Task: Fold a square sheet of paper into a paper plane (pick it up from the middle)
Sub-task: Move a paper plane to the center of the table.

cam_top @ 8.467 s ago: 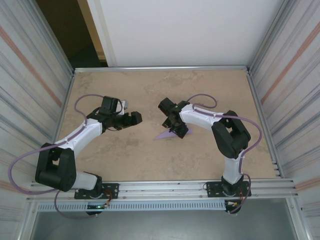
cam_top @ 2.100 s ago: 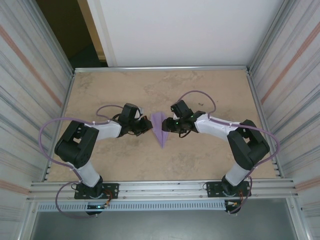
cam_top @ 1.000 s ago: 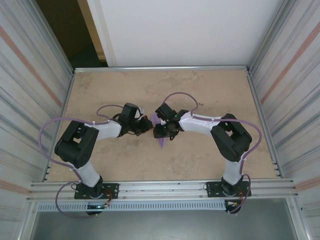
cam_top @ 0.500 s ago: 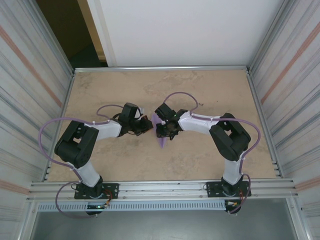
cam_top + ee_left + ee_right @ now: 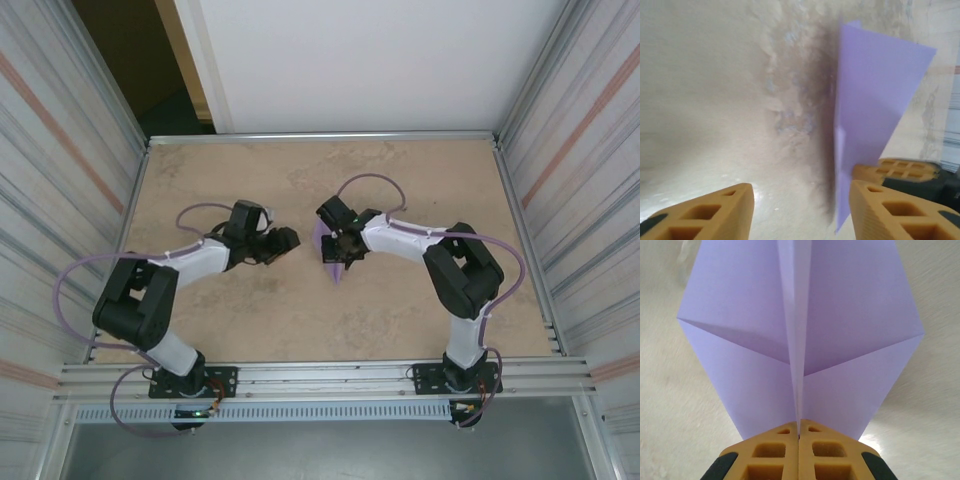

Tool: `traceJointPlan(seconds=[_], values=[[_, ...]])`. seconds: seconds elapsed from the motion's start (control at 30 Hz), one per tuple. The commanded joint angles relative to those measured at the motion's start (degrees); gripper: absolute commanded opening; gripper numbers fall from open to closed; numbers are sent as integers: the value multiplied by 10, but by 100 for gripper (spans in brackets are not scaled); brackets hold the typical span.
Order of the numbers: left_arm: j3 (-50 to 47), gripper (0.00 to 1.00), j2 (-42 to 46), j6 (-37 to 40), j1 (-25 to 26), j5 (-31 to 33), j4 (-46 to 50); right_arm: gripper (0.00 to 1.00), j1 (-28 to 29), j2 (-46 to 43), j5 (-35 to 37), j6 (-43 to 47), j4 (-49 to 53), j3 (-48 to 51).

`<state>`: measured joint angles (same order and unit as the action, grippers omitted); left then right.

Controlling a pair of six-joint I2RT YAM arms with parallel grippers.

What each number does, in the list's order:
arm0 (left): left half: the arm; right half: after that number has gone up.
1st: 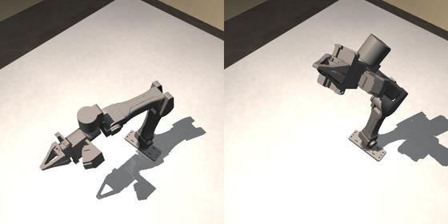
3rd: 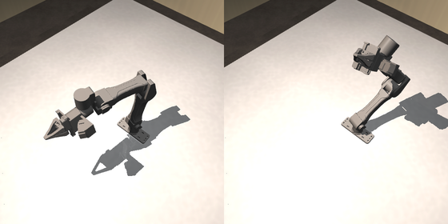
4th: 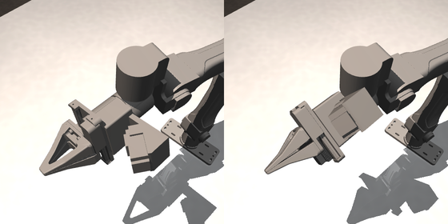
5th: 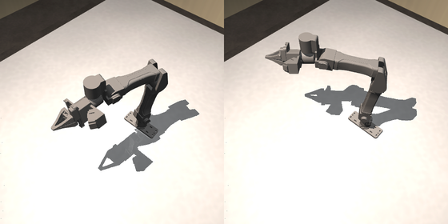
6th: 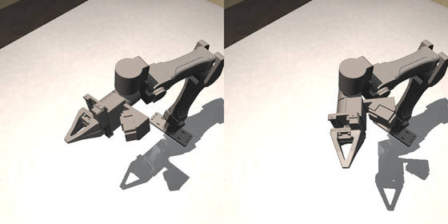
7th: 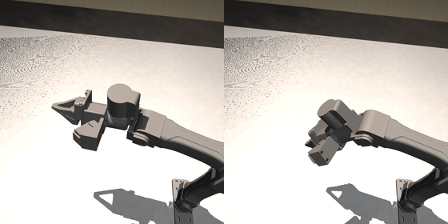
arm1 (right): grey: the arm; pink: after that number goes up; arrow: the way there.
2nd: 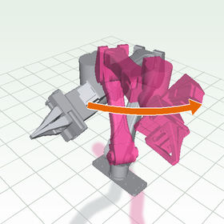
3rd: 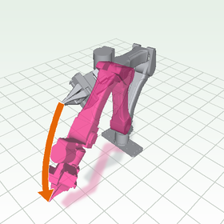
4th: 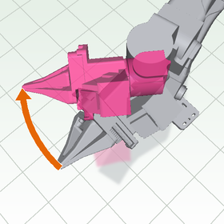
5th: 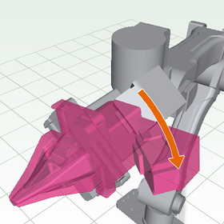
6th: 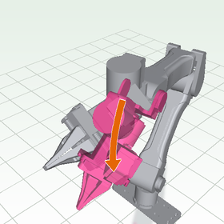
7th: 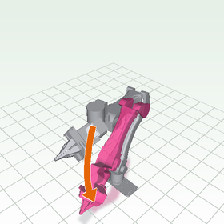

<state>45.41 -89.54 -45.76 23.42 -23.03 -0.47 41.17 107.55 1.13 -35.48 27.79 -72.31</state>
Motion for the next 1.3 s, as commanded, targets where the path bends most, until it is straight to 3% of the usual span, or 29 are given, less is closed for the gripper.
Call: traceJointPlan(seconds=[0.0, 0.2, 0.43, 0.83, 1.27], values=[[-7, 65, 41, 37, -12, 51, 74, 5, -43, 2, 31, 14, 32, -35], [2, 78, 73, 75, -18, 105, 143, 7, -103, 46, 34, 65, 65, -99], [3, 82, 66, 76, -19, 99, 143, 9, -140, 87, 20, 104, 94, -151], [5, 89, 63, 83, -19, 99, 148, 22, -147, 123, 8, 106, 112, -168], [11, 99, 66, 90, -19, 115, 159, 25, -144, 152, 20, 108, 120, -171]])
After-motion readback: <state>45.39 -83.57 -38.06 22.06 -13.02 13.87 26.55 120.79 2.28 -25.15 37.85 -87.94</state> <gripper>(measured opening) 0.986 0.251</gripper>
